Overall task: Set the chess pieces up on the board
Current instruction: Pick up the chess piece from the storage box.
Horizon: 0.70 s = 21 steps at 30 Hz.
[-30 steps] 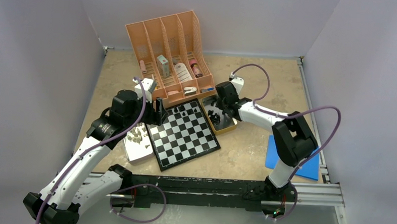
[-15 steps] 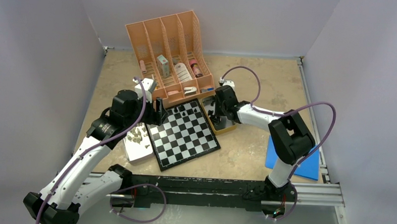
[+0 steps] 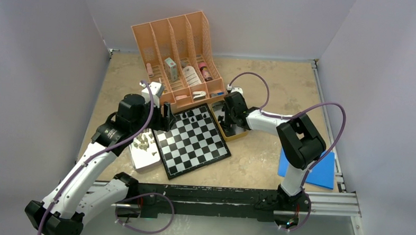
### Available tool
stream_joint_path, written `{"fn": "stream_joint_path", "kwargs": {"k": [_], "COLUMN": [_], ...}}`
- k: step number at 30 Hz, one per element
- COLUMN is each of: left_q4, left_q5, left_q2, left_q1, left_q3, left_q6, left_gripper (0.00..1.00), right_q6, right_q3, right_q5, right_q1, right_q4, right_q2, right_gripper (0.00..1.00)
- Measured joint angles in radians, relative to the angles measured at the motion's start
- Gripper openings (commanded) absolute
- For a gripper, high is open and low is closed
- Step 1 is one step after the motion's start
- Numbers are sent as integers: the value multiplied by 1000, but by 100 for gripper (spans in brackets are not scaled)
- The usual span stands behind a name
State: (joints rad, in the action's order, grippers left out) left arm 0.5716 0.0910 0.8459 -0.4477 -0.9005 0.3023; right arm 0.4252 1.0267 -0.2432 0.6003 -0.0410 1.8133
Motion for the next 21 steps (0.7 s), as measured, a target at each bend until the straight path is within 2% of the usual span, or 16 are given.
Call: {"fn": "stream_joint_path", "kwargs": {"k": [11, 17, 21], "left_q4": [0, 0, 0], "left_q5": [-2, -8, -10], "left_q2": [10, 10, 10], "left_q1": [0, 0, 0], "left_q3": [0, 0, 0], "left_q6": [0, 0, 0], "left_gripper": [63, 63, 63], "right_q6": [3, 8, 11], "right_q3": [1, 6, 7], "right_q5": [0, 0, -1], "right_q1": [10, 10, 14], "right_q4": [6, 38, 44], "right_q2": [-3, -7, -7], "right_gripper": [33, 32, 27]}}
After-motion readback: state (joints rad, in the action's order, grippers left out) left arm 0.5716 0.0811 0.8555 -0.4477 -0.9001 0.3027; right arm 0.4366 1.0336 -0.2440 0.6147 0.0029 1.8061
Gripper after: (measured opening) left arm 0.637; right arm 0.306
